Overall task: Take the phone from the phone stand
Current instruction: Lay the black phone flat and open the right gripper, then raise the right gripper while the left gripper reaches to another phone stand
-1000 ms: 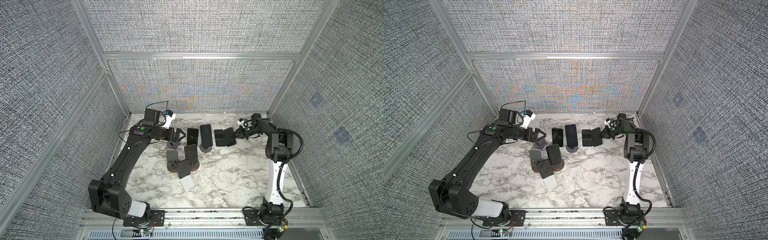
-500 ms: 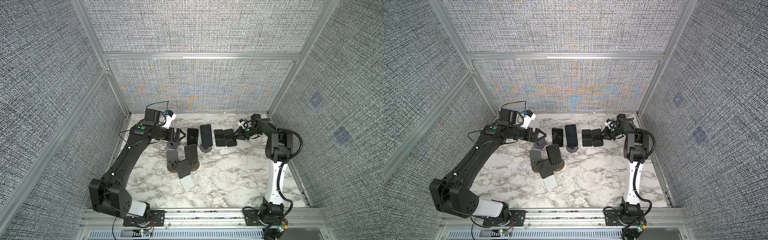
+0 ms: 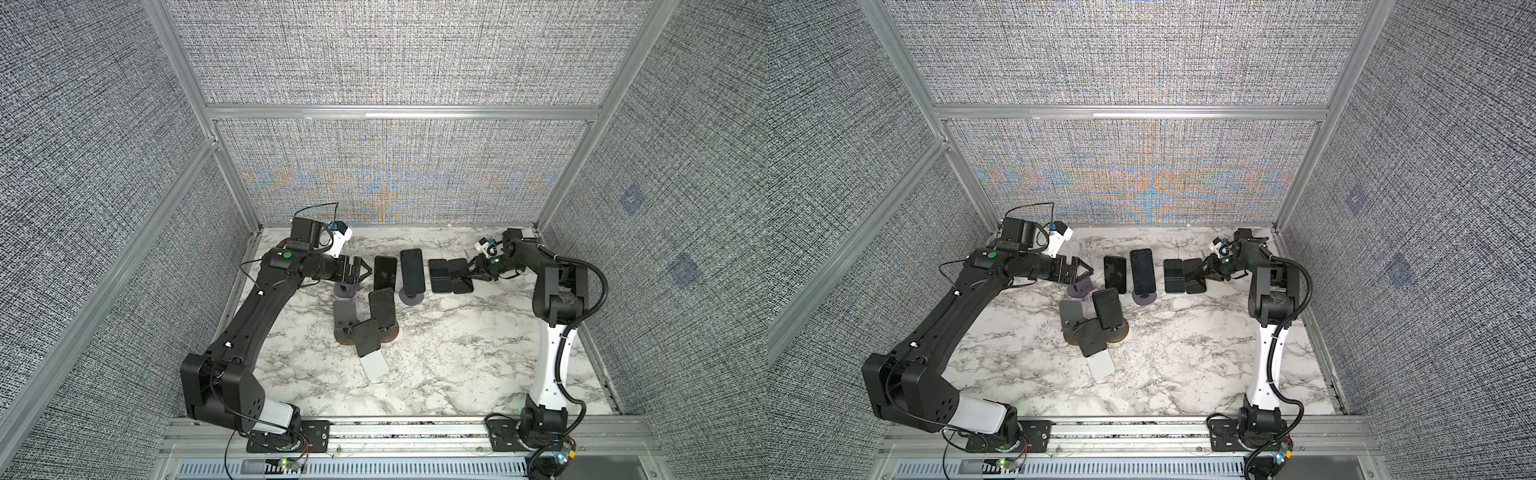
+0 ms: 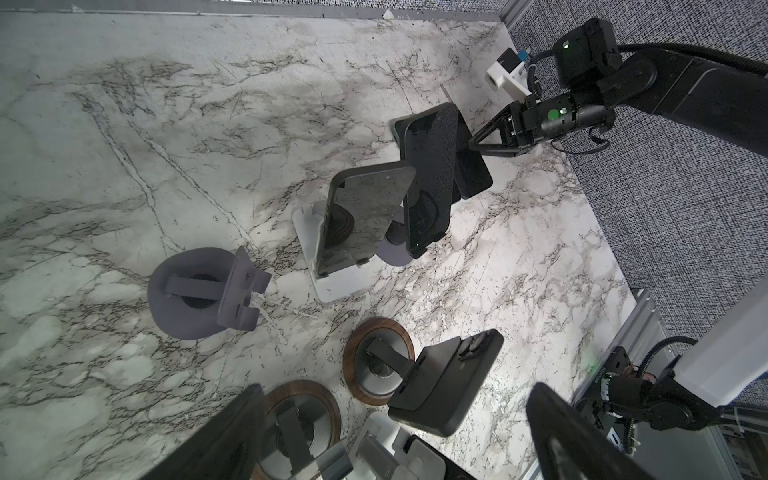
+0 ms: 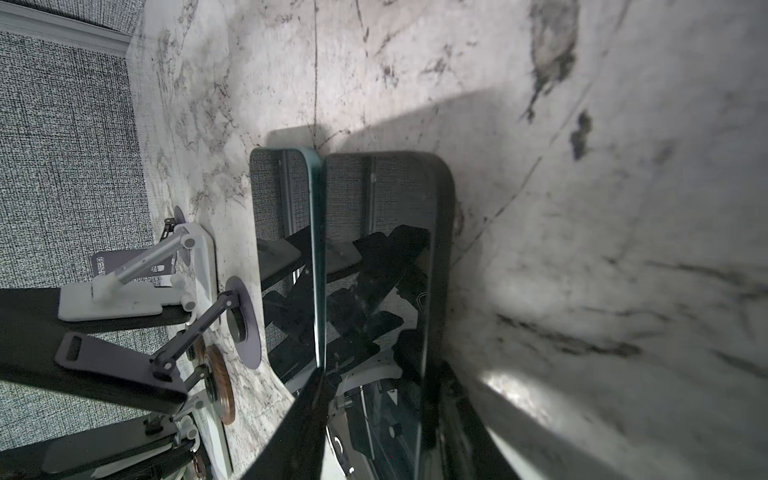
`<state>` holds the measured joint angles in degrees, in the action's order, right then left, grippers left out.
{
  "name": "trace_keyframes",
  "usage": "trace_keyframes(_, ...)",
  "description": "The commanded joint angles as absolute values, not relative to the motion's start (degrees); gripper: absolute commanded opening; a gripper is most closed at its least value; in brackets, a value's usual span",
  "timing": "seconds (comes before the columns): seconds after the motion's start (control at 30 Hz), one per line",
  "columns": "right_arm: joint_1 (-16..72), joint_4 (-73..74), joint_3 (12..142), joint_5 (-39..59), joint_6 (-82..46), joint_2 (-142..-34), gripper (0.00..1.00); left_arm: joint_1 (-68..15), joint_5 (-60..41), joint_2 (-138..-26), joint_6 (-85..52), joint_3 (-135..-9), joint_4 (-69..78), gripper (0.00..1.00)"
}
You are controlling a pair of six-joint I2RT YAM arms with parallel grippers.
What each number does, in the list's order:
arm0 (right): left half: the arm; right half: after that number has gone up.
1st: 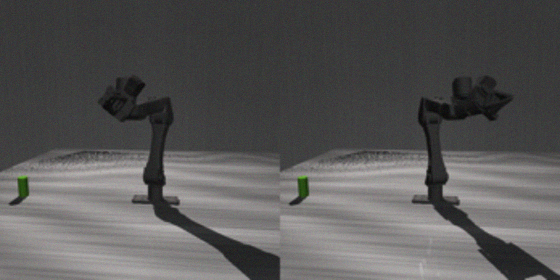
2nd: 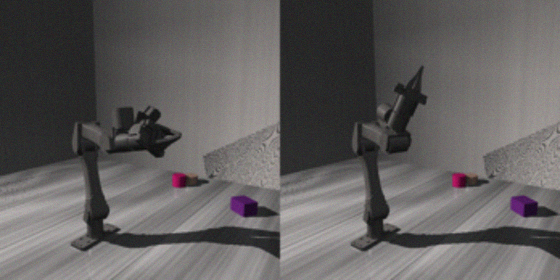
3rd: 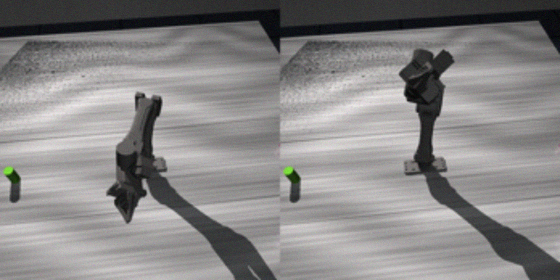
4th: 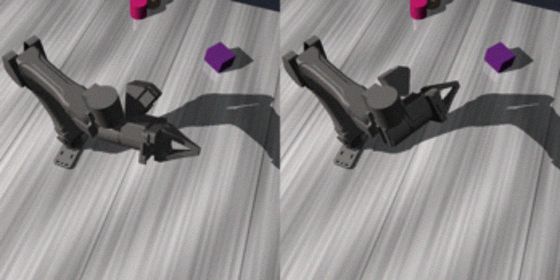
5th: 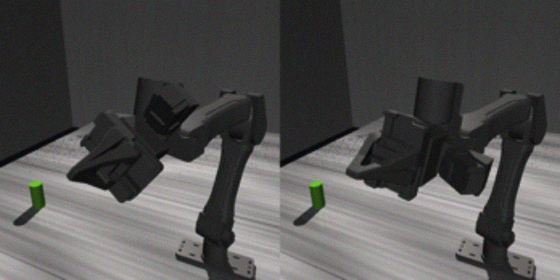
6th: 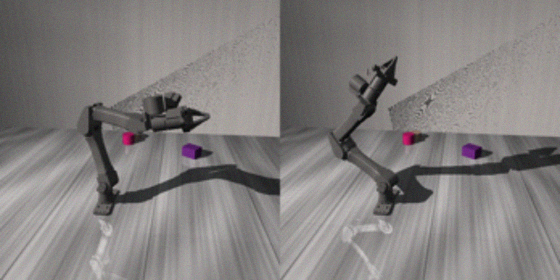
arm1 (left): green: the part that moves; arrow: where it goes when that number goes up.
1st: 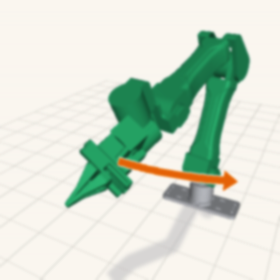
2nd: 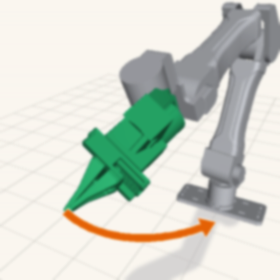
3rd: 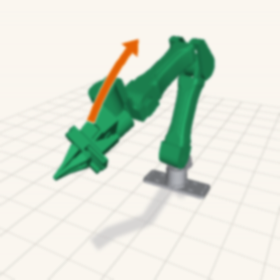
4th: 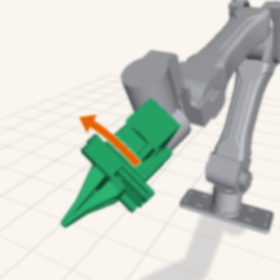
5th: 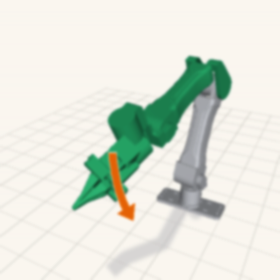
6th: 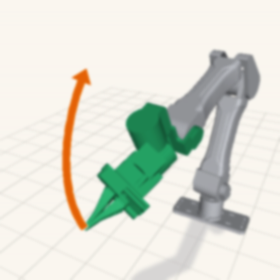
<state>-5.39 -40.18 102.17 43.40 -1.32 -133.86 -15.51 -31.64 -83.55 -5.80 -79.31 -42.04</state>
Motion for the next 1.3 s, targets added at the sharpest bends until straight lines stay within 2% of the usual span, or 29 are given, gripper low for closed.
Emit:
trace_keyframes(0.0, -5.45, -41.42, 101.48, 39.55, -1.85, -133.46, 0.4, -15.38, -32.17, -83.55, -5.13, -79.68, -41.41, 0.99)
trace_keyframes(0.4, -5.23, -39.62, 100.06, 42.09, -3.84, -132.58, 0.41, -15.38, -32.05, -83.33, -5.13, -79.36, -40.8, 0.99)
trace_keyframes(0.63, -5.33, -39.43, 98.63, 38.59, -4.37, -130.02, 0.63, -15.38, -31.47, -83.81, -4.88, -79.19, -40.88, 0.99)
trace_keyframes(0.73, -5.62, -39.79, 98.18, 37.22, -4.1, -127.96, 0.69, -15.38, -30.99, -83.99, -4.46, -79.28, -41.08, 0.99)
trace_keyframes(0.9, -6.24, -40.58, 96.15, 34.39, -2.77, -123.39, 0.74, -15.38, -30.16, -84.13, -3.31, -79.19, -41.2, 0.99)
trace_keyframes(1.07, -6.38, -40.56, 90.81, 31.67, -1.03, -116.21, 0.74, -15.75, -30.01, -84.84, -2.56, -79.95, -42.32, 0.99)
trace_keyframes(1.27, -6.33, -39.5, 82.08, 29.47, -0.24, -105.46, 0.75, -20.53, -21.79, -79.37, -1.84, -75.65, -42.0, 0.99)
